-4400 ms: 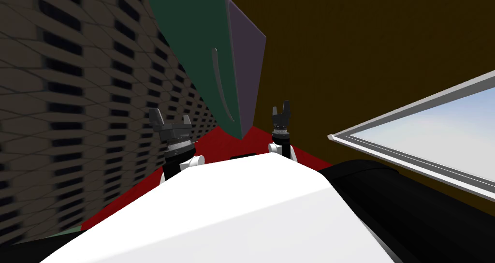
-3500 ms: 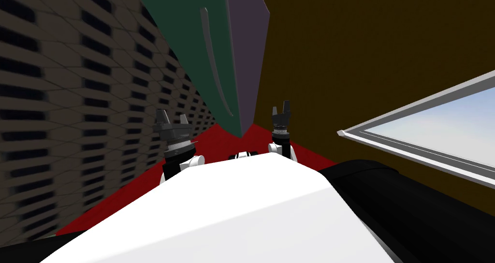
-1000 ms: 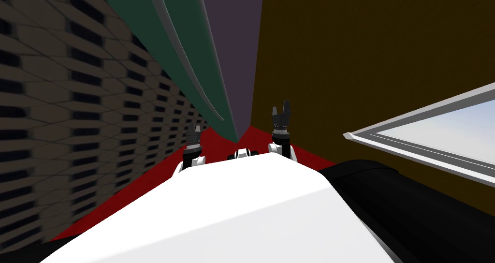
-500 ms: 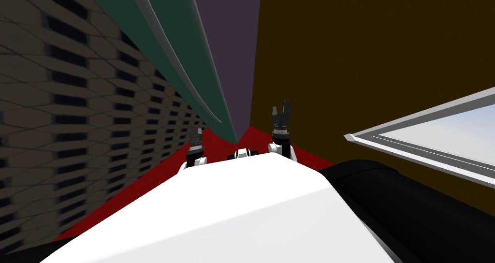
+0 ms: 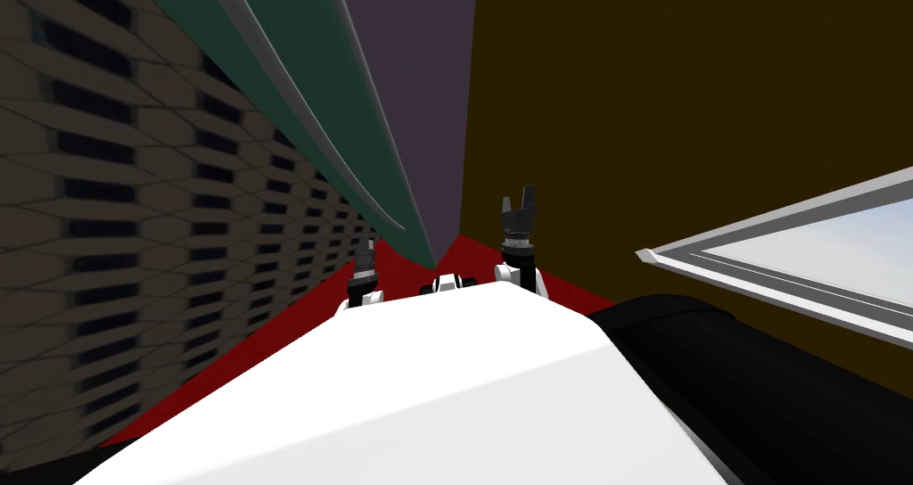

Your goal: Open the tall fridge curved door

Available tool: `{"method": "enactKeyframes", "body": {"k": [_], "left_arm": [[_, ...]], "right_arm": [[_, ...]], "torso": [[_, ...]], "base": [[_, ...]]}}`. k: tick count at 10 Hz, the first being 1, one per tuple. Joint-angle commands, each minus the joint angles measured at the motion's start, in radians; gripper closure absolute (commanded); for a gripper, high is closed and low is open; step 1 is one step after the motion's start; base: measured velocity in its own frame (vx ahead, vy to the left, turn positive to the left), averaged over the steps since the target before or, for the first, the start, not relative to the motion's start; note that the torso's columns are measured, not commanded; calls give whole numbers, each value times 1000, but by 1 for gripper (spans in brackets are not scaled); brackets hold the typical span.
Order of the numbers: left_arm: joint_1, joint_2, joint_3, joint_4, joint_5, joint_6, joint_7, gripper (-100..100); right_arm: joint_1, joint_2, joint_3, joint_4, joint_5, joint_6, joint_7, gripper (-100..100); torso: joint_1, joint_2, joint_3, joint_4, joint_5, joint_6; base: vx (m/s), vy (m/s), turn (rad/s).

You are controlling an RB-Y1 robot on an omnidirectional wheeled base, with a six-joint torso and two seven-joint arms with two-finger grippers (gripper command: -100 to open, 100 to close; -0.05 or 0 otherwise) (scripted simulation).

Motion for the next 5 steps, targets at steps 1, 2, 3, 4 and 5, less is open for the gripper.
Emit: {"method": "enactKeyframes", "body": {"k": [1,2,3,4,5], "left_arm": [[-16,-8,6,67,-3,-34,-24,-100],[-27,-12,11,104,-5,-52,-38,-100],[-27,-12,11,114,-5,-52,-38,-100],[-38,-16,16,145,-7,-70,-52,-100],[-38,-16,16,156,-7,-70,-52,-100]], "right_arm": [[0,0,0,0,0,0,0,0],[0,0,0,0,0,0,0,0],[0,0,0,0,0,0,0,0],[0,0,0,0,0,0,0,0],[0,0,0,0,0,0,0,0]], "torso": [[0,0,0,0,0,0],[-1,-1,-1,0,0,0],[-1,-3,-2,-1,0,0],[0,-1,-1,0,0,0],[0,0,0,0,0,0]], "base": [[58,-28,-20],[97,-34,-43],[70,-25,-11],[57,-32,-18],[44,-23,-10]]}}
